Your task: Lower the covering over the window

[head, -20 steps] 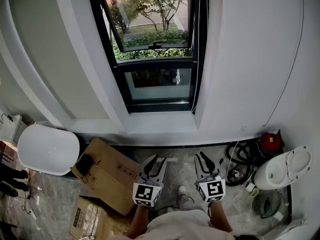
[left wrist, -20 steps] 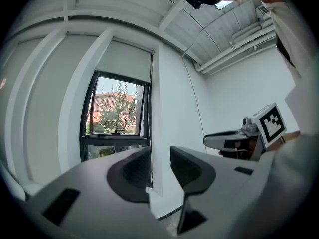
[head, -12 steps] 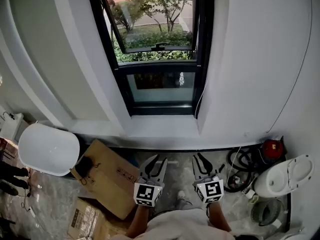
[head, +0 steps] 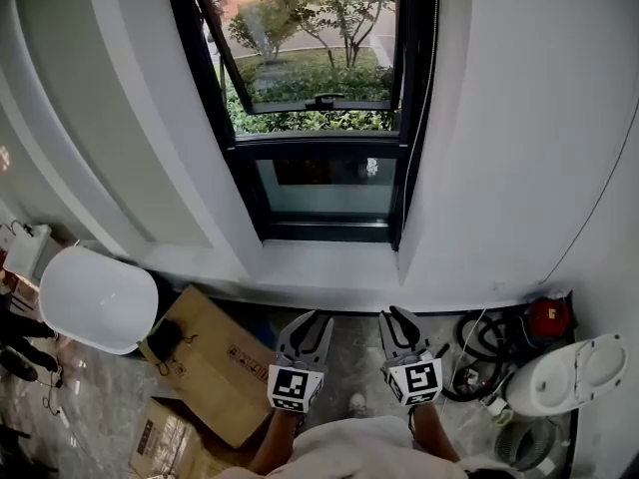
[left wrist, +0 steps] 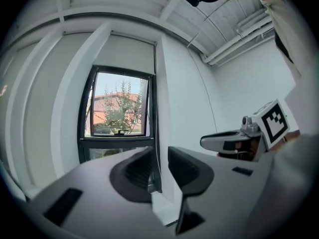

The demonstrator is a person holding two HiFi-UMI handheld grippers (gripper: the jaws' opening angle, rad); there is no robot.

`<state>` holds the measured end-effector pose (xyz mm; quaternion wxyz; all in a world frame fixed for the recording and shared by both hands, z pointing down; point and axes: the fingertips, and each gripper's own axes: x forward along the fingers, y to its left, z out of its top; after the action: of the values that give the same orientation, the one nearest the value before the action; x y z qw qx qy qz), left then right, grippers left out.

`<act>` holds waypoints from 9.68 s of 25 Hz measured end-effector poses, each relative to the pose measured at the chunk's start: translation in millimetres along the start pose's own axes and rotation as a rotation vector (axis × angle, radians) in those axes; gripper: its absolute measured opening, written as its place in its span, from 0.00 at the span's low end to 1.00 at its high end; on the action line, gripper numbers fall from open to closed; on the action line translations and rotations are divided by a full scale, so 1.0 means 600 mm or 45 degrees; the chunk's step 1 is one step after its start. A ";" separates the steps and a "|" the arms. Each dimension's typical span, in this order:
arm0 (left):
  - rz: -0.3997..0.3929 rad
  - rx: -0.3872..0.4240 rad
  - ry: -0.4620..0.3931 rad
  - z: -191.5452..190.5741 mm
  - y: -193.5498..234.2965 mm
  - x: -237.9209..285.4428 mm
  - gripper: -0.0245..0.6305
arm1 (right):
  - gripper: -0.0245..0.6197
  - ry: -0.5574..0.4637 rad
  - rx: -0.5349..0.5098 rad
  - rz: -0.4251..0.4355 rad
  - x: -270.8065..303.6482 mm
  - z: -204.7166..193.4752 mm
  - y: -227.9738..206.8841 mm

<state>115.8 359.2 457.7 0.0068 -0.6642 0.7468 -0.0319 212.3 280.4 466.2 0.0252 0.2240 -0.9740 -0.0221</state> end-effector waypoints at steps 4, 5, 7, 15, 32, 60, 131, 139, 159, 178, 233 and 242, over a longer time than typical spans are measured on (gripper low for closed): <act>0.016 0.014 0.000 0.009 -0.005 0.046 0.19 | 0.14 -0.007 0.003 0.019 0.020 0.003 -0.041; 0.018 0.017 -0.001 0.011 -0.007 0.056 0.19 | 0.14 -0.009 0.004 0.024 0.024 0.003 -0.050; 0.022 0.019 -0.003 0.014 -0.012 0.073 0.19 | 0.14 -0.011 0.001 0.028 0.031 0.003 -0.068; 0.037 0.023 0.011 0.007 -0.008 0.127 0.18 | 0.14 -0.005 0.020 0.032 0.066 -0.005 -0.116; 0.037 0.040 -0.001 0.007 0.049 0.226 0.17 | 0.14 -0.016 0.008 0.029 0.166 -0.005 -0.171; -0.108 0.018 -0.012 -0.007 0.286 0.467 0.17 | 0.14 0.042 -0.032 -0.109 0.481 0.005 -0.235; -0.855 0.039 -0.064 0.026 0.138 0.967 0.17 | 0.14 0.126 0.053 -0.724 0.624 0.001 -0.571; -0.903 0.029 -0.068 0.028 0.106 0.998 0.18 | 0.14 0.132 0.046 -0.812 0.597 -0.001 -0.579; -0.916 0.069 -0.029 0.002 0.040 1.078 0.24 | 0.14 0.183 0.050 -0.855 0.574 -0.016 -0.585; -0.806 0.100 -0.039 -0.004 0.035 1.104 0.11 | 0.14 0.193 0.025 -0.849 0.563 -0.007 -0.575; -1.133 0.009 0.258 -0.170 0.024 0.893 0.06 | 0.05 -0.069 0.079 -0.603 0.617 0.092 -0.563; -1.188 0.052 0.365 -0.239 0.016 0.878 0.06 | 0.05 0.015 0.173 -0.576 0.625 0.013 -0.558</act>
<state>37.1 -156.9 617.4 -0.0980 -0.9167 0.3622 -0.1372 20.5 -184.1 454.7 0.0101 0.4380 -0.8980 0.0397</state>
